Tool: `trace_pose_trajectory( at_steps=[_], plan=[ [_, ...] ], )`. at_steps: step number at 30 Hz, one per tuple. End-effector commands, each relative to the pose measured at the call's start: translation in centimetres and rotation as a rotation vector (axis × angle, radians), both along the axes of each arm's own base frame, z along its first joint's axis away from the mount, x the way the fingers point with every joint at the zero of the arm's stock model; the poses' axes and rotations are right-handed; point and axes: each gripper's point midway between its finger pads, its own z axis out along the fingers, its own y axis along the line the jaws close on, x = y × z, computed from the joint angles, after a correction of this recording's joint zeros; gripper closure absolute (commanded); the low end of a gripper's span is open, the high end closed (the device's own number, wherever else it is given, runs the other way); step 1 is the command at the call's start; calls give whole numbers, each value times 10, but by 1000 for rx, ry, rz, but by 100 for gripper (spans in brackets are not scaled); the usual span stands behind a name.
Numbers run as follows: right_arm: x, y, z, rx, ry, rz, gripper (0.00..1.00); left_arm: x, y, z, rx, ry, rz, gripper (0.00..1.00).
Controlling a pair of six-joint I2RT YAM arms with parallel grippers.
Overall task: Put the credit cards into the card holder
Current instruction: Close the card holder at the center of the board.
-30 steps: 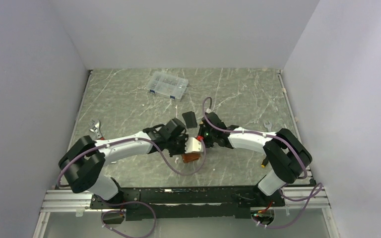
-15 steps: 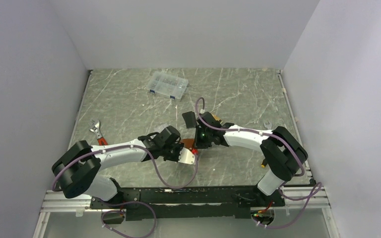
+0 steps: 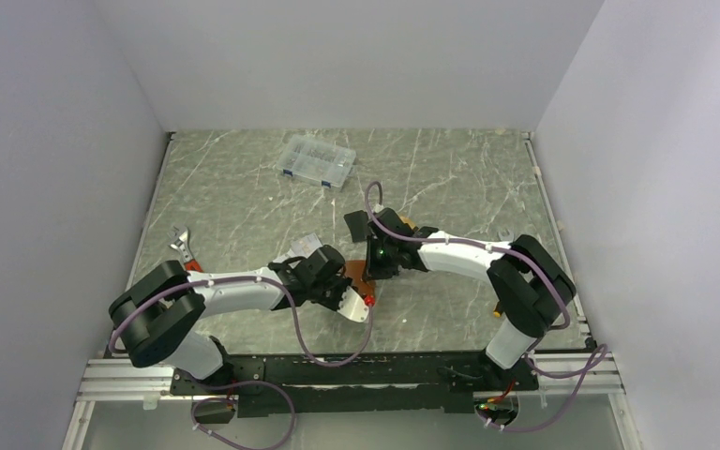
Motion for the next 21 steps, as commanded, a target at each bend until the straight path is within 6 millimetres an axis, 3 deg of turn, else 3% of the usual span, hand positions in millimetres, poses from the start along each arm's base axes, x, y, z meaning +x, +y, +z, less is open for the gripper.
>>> trace_pose_trajectory(
  at_steps=[1,21],
  plan=[
    [4,0,8,-35,-11,20,89,-2,-3,-4,31,12,-32,91],
    [-1,-16,28,-79,-40,26,73,-8,0,-8,48,57,-14,95]
  ],
)
